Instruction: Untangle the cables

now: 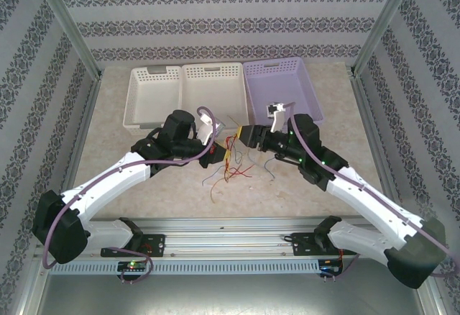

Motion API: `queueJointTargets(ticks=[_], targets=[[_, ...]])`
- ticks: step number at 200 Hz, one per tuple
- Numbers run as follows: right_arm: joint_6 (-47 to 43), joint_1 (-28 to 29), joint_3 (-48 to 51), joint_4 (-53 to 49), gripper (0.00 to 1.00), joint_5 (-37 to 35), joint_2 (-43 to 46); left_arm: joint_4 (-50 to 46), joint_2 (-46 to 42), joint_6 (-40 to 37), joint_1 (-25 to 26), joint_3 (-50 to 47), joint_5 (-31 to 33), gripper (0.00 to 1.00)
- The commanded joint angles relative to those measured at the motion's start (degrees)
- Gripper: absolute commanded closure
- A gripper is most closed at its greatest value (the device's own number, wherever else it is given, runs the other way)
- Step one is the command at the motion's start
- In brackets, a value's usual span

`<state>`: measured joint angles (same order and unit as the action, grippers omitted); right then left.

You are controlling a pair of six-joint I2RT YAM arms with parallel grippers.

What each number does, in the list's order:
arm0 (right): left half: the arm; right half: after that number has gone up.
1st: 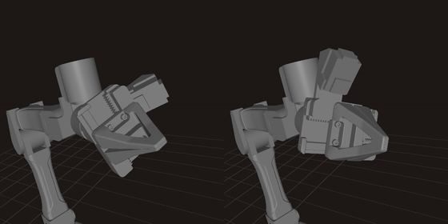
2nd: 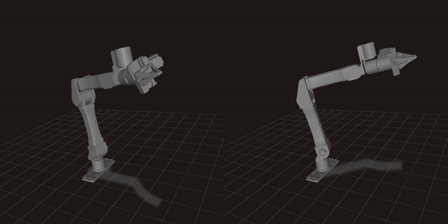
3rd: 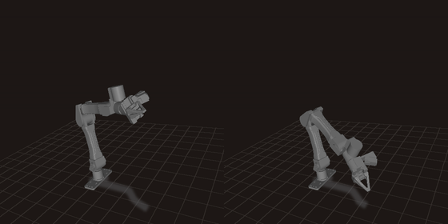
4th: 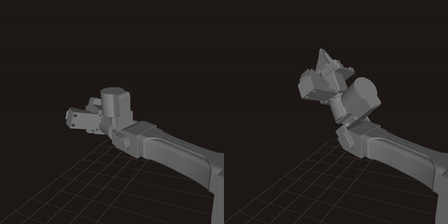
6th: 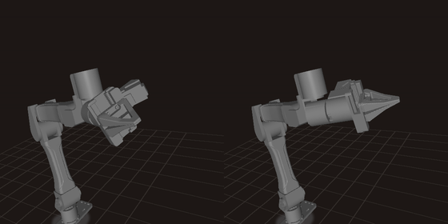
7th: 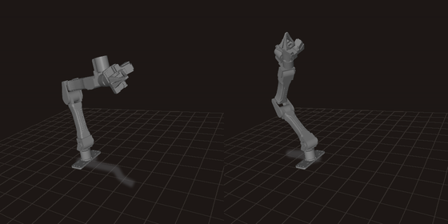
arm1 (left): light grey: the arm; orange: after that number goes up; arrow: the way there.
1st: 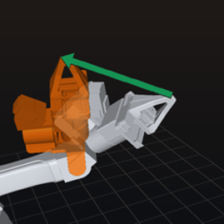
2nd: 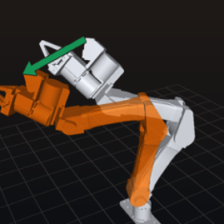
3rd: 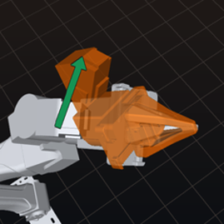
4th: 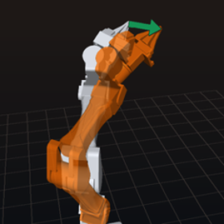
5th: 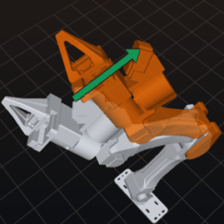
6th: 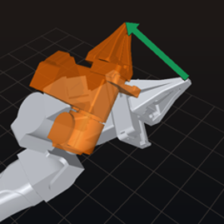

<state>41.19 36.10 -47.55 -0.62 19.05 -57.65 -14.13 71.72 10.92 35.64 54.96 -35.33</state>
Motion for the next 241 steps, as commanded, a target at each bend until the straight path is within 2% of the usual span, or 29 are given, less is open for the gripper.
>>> queueJointTargets(ticks=[1,31,49,96,143,209,241], targets=[[-2.97,-0.32,1.52,-0.47,0.4,5.97,1.99,2.57,-1.35,0.5,0.53,-0.13,0.7,1.0],[-3.53,1.2,4.74,1.34,0.42,8.92,2.0,2.79,-1.85,0.68,0.49,-0.34,0.87,1.0],[-4.76,2.93,5.31,0.76,0.48,7.42,0.11,2.88,-1.94,0.68,0.42,-0.3,0.88,1.0],[-6.39,4.92,7.19,2.42,0.49,2.04,-2.1,2.79,-2.23,0.51,0.4,-0.32,0.53,1.0],[-7.51,5.13,7.68,3.98,0.58,-1.4,-4.21,2.79,-2.54,0.51,0.44,-0.42,0.44,1.0],[-8.31,5.67,7.74,5.71,0.75,-5.26,-4.68,2.86,-2.69,0.51,0.46,-0.42,-0.09,1.0],[-9.05,5.58,9.4,5.63,0.92,-7.89,-1.33,2.79,-2.82,0.51,0.4,-0.44,-0.05,1.0]])
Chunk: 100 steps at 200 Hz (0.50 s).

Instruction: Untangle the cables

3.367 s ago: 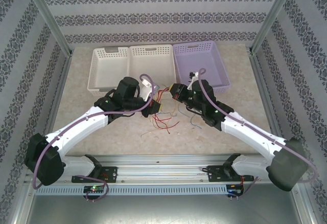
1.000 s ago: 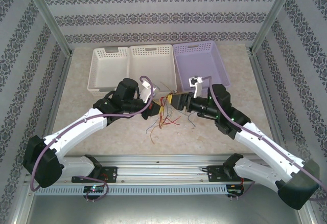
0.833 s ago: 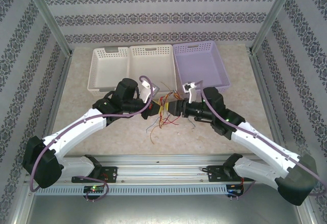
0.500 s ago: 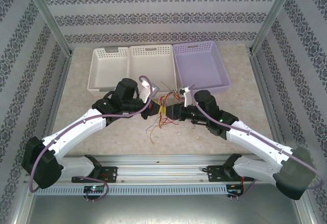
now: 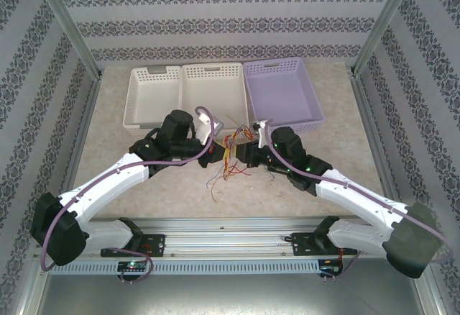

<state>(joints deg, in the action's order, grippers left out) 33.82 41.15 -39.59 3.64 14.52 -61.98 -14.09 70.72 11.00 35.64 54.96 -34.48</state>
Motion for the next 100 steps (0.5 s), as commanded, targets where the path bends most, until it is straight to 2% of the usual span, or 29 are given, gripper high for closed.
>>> queueJointTargets(ticks=[1,13,52,100], targets=[[-1.67,0.48,1.49,1.28,0.92,-3.41,3.17,2.75,-1.81,0.42,0.4,-0.41,-0.88,1.0],[-1.96,0.34,1.75,-0.32,1.0,-4.81,5.1,2.55,-2.0,0.42,0.4,-0.45,-0.55,1.0],[-0.22,-3.45,5.5,-4.21,1.0,-8.99,15.04,0.97,-3.36,-0.47,0.34,-0.2,1.87,1.0],[1.16,-11.78,5.99,-16.43,1.0,-12.15,28.01,-2.78,-5.65,-1.55,0.14,0.41,6.88,1.0]])
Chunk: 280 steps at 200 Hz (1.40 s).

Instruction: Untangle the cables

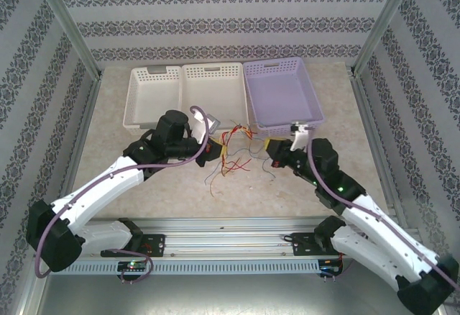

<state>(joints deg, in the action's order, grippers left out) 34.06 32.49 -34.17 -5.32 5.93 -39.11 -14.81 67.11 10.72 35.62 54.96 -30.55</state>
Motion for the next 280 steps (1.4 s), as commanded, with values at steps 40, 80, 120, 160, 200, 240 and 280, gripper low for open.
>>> queueJointTargets(ticks=[40,80,120,160,200,240,280], targets=[[1.44,-10.64,-1.75,-20.12,1.0,-8.41,14.31,-9.78,-1.49,-2.11,0.18,4.85,8.39,1.0],[0.72,-16.71,-5.2,-29.28,1.0,-12.99,18.01,-18.33,-2.74,-1.87,-0.09,9.57,16.67,1.0],[1.25,-21.39,-7.98,-33.13,1.0,-15.38,17.6,-25.14,-6.18,-1.76,-1.11,10.93,26.55,1.0],[1.8,-26.08,-9.39,-34.74,1.0,-15.02,16.49,-30.8,-11.09,-1.67,-3.25,10.68,33.1,1.0],[2.19,-31.05,-10.97,-37.16,1.0,-14.82,16.22,-35.53,-15.15,-1.23,-4.48,10.54,40.94,1.0],[2.09,-32.93,-12.06,-36.12,1.0,-10.45,15.92,-35.85,-16.91,0.5,-5.23,9.19,36.87,1.0],[3.82,-32.94,-11.46,-28.78,1.0,2.53,15.83,-29.44,-15.58,4.19,-5.16,6.78,26.82,1.0]])
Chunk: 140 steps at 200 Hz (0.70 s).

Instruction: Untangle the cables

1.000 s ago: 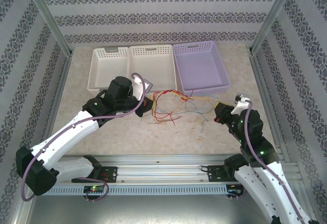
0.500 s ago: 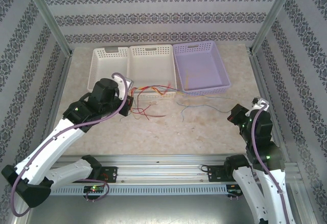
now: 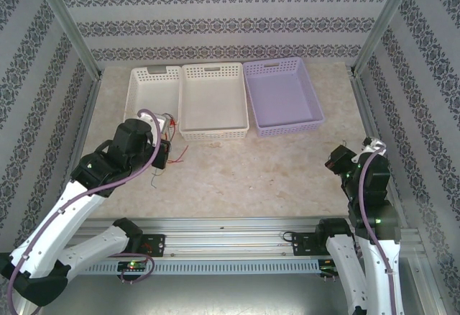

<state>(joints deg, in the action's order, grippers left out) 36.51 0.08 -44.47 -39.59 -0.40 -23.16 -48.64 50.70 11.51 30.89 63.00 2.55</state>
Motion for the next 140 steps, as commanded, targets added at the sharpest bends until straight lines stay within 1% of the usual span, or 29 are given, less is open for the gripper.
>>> queueJointTargets(ticks=[1,32,60,88,119,140], targets=[[1.37,-0.52,-1.2,5.67,1.0,9.2,-0.13,4.63,0.86,3.46,-0.42,-1.28,-6.52,1.0],[1.45,-0.54,-1.4,8.75,1.0,15.45,-0.09,11.36,3.47,6.85,-0.07,-3.37,-13.34,1.0],[2.55,-0.52,-1.85,12.36,1.0,21.02,-0.3,16.49,6.42,9.25,1.8,-5.34,-16.28,1.0],[6.13,-0.49,-2.15,18.2,1.0,29.37,-1.53,21.63,9.19,11.22,4.92,-8.0,-16.35,1.0],[8.24,-0.37,-2.45,21.49,1.0,33.8,-2.84,27.25,12.63,13.9,8.39,-10.48,-14.42,1.0],[8.88,-0.09,-2.55,22.76,1.0,36.88,-3.93,31.15,15.4,15.83,9.77,-12.13,-14.01,1.0]])
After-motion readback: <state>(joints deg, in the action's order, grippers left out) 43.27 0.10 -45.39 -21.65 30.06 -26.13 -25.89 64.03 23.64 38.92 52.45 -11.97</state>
